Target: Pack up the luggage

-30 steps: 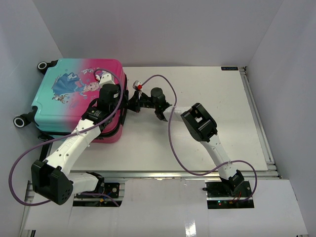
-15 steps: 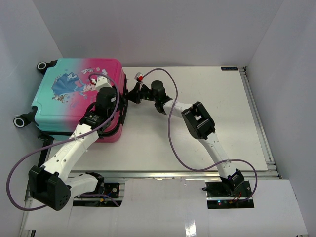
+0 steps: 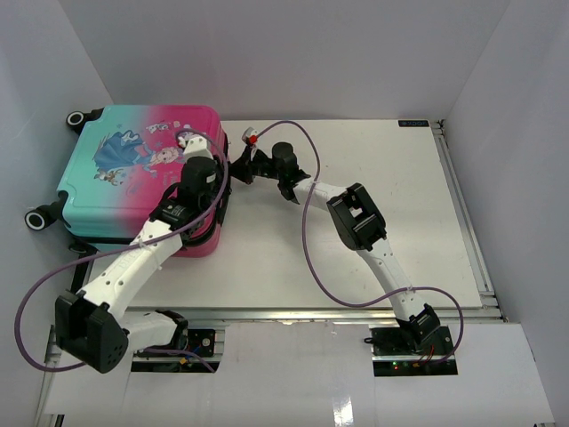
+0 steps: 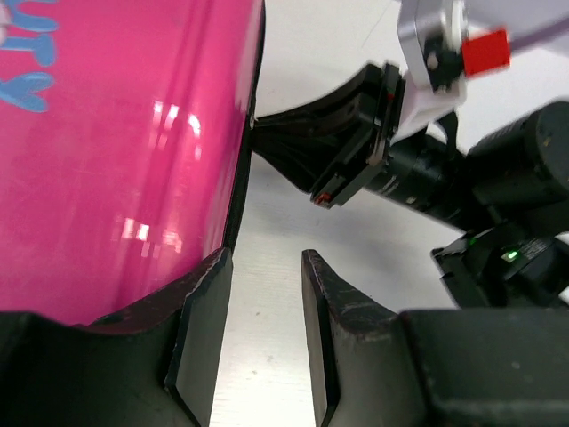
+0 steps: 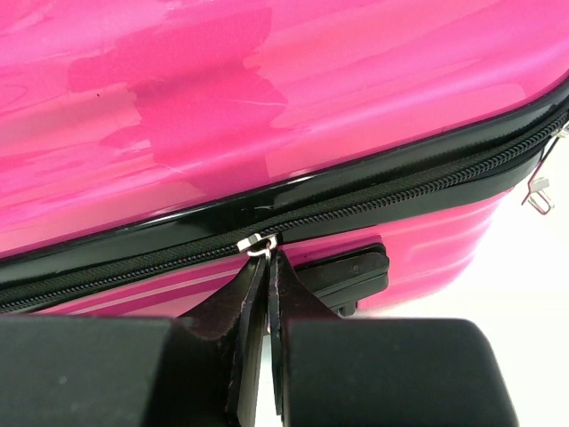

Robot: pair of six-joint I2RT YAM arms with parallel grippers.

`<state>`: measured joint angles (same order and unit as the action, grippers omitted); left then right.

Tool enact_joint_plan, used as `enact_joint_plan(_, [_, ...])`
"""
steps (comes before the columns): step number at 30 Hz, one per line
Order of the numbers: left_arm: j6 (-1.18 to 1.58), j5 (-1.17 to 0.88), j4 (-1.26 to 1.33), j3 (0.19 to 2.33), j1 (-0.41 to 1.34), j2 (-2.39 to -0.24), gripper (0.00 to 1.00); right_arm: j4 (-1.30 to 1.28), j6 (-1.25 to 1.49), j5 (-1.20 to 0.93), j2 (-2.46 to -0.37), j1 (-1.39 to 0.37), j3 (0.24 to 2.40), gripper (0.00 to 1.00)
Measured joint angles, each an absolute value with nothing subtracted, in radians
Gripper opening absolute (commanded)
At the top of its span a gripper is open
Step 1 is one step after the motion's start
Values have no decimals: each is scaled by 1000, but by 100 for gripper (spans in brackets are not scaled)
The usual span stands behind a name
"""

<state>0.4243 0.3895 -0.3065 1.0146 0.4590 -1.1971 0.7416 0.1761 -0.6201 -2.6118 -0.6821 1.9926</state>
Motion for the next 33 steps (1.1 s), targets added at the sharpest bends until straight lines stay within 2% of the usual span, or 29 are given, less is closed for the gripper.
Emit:
enact_joint_plan(5, [307, 452, -350, 1133, 608, -1415, 52, 785, 191, -614, -2612, -680, 1970, 8])
enact_joint_plan(9, [251, 494, -384, 1181, 652, -1543, 54, 796, 202, -611, -2612, -680, 1963, 8])
enact_joint_plan(18, [162, 699, -386, 1200, 643, -1633, 55, 820, 211, -607, -2612, -680, 1950, 8])
enact_joint_plan(33, [15, 727, -81, 1060, 561, -1744, 54, 839, 233, -619, -2612, -675, 1944, 8])
